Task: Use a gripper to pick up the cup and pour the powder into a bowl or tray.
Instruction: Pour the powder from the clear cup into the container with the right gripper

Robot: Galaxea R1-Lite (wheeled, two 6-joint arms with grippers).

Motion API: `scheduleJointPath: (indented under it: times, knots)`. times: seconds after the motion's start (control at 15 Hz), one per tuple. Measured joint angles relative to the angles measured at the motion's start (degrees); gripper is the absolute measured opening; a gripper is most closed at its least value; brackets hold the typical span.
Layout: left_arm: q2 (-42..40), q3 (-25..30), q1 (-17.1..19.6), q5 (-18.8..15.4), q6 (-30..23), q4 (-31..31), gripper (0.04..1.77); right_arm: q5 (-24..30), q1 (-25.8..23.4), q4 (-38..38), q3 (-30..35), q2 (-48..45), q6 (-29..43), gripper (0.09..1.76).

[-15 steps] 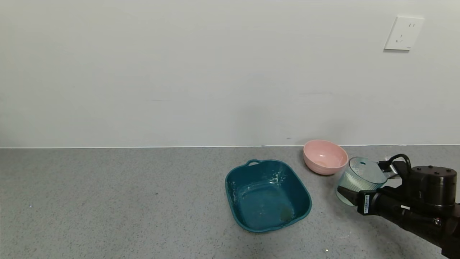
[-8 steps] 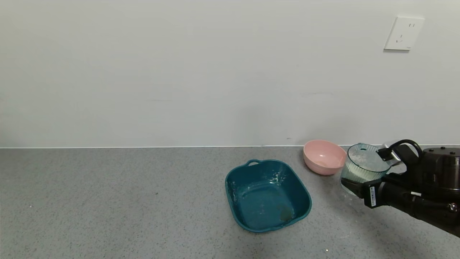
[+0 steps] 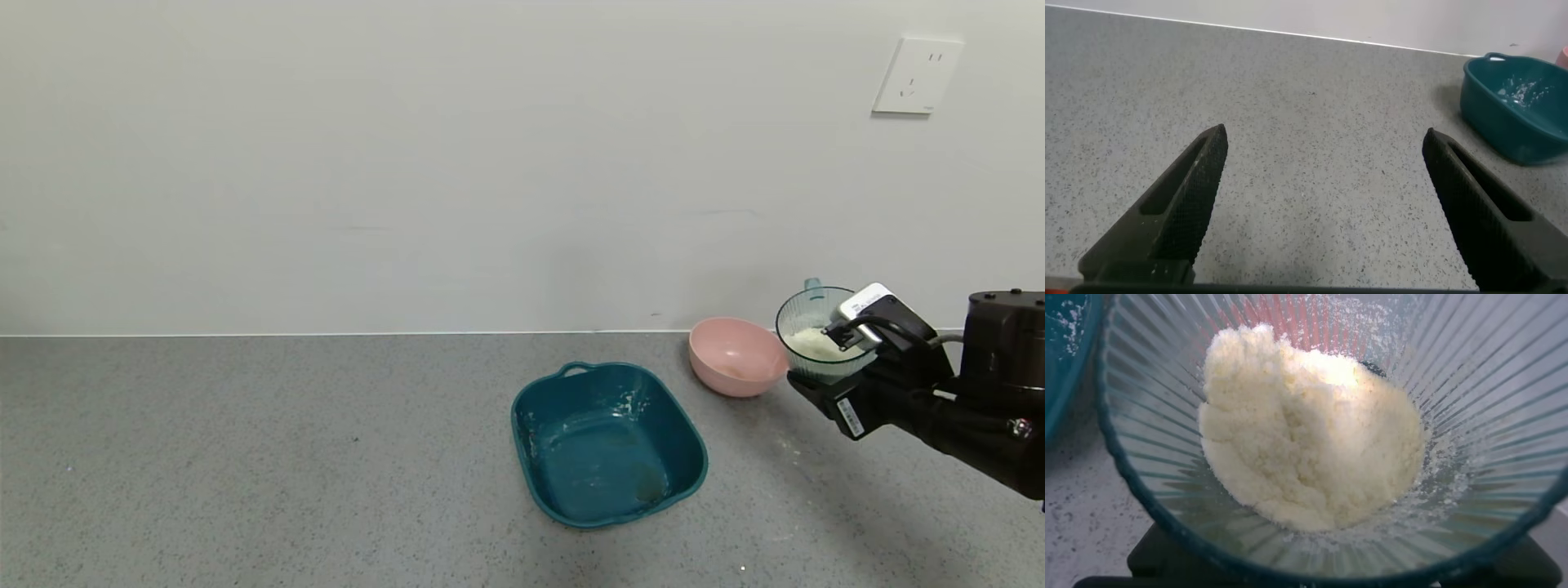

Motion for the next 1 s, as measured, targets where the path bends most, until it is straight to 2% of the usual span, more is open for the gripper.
scheduleJointPath:
  times: [0.4,0.73,1.0]
  knots:
    - [0.00,0.00,0.00,0.02,0.00,0.02,1.72,-8.00,8.73,-0.93,-4.22,3.77,-6.22,1.31]
    - [0.00,0.00,0.00,0.02,0.00,0.00,1.72,-11.43,12.89,-1.18,-7.53,7.25,-18.80,1.30]
    - [0.00,0.00,0.00,0.00,0.00,0.00,1.72,-15.21,15.13,-1.34,-7.63,8.27,-27.20,1.30]
